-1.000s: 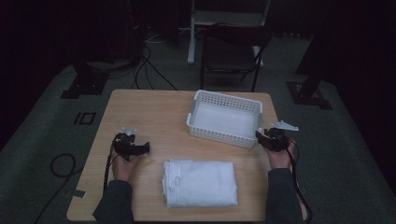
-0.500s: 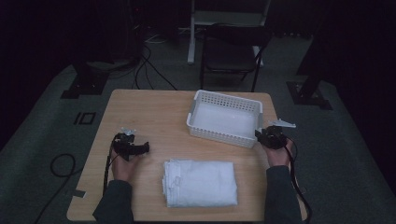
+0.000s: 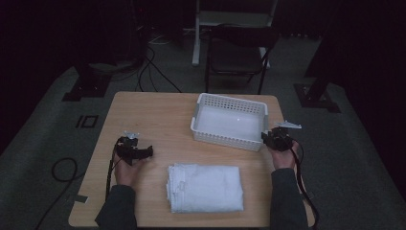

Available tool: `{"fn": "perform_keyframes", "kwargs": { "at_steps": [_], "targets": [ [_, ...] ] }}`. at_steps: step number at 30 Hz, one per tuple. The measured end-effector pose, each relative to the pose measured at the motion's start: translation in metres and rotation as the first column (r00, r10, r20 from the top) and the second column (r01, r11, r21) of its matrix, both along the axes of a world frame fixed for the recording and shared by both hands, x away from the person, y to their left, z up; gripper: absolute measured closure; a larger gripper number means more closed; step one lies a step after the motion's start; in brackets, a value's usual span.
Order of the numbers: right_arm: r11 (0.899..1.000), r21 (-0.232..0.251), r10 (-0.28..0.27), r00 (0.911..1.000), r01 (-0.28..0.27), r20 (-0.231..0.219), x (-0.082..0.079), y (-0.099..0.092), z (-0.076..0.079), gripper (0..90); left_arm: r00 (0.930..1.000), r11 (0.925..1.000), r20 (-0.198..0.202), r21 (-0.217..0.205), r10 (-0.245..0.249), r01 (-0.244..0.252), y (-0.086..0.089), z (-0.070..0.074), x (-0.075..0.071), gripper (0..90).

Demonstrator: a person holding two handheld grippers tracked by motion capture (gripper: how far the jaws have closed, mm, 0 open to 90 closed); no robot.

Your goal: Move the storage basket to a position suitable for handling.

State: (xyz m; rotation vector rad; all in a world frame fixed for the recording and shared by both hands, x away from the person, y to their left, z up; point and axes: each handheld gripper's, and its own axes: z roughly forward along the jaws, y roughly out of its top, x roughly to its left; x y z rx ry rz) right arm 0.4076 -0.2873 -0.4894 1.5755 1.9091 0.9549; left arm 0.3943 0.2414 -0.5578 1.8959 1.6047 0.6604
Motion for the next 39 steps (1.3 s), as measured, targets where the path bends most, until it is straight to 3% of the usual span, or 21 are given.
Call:
{"fn": "perform_keyframes", "kwargs": {
  "at_steps": [11, 12, 14, 15, 18, 21, 24, 29, 34, 37, 39],
  "targets": [
    [1.000, 0.025, 0.009, 1.0000, -0.008, -0.002, 0.001, 0.009, 0.000, 68.1, 1.0000, 1.0000, -0.007, 0.002, -0.001, 0.001, -0.001, 0.001, -0.001, 2.3],
    [1.000, 0.023, 0.009, 1.0000, -0.009, -0.001, 0.000, 0.010, 0.000, 68.1, 0.9999, 0.9999, -0.013, 0.003, -0.011, 0.011, -0.001, 0.004, -0.003, 5.0],
    [0.999, 0.033, 0.009, 1.0000, -0.009, 0.000, 0.000, 0.013, -0.001, 68.1, 0.9994, 0.9993, -0.007, 0.016, -0.035, 0.035, -0.002, 0.007, -0.007, 21.7],
    [0.999, 0.036, 0.011, 0.9999, -0.011, 0.000, 0.000, 0.014, -0.001, 68.1, 0.9991, 0.9981, 0.005, 0.046, -0.041, 0.041, -0.005, 0.008, -0.009, 25.6],
    [0.999, 0.046, 0.022, 0.9998, -0.022, -0.001, 0.001, 0.018, -0.001, 68.2, 0.9970, 0.9958, 0.010, 0.050, -0.077, 0.077, -0.008, 0.008, -0.010, 31.9],
    [0.998, 0.047, 0.031, 0.9995, -0.031, -0.003, 0.002, 0.023, -0.001, 68.3, 0.9959, 0.9954, 0.009, 0.032, -0.090, 0.090, -0.008, 0.008, -0.010, 32.0],
    [0.998, 0.047, 0.039, 0.9992, -0.039, -0.005, 0.003, 0.027, -0.001, 68.3, 0.9965, 0.9965, 0.000, 0.001, -0.084, 0.084, -0.006, 0.007, -0.009, 32.1],
    [0.998, 0.045, 0.054, 0.9985, -0.054, -0.008, 0.006, 0.034, 0.000, 68.1, 0.9969, 0.9969, 0.002, 0.000, -0.078, 0.078, -0.007, 0.007, -0.009, 33.3],
    [0.996, 0.043, 0.073, 0.9973, -0.073, -0.009, 0.008, 0.041, 0.000, 68.1, 0.9995, 0.9995, -0.007, -0.001, -0.030, 0.030, -0.012, 0.009, -0.009, 35.7],
    [0.995, 0.047, 0.083, 0.9964, -0.083, -0.012, 0.010, 0.044, 0.000, 68.1, 0.9988, 0.9988, -0.001, -0.001, -0.048, 0.048, -0.012, 0.008, -0.010, 38.2],
    [0.995, 0.047, 0.089, 0.9960, -0.088, -0.012, 0.011, 0.046, 0.000, 68.1, 1.0000, 0.9997, -0.001, 0.023, -0.004, 0.004, -0.014, 0.010, -0.010, 39.4]
  ]
}}
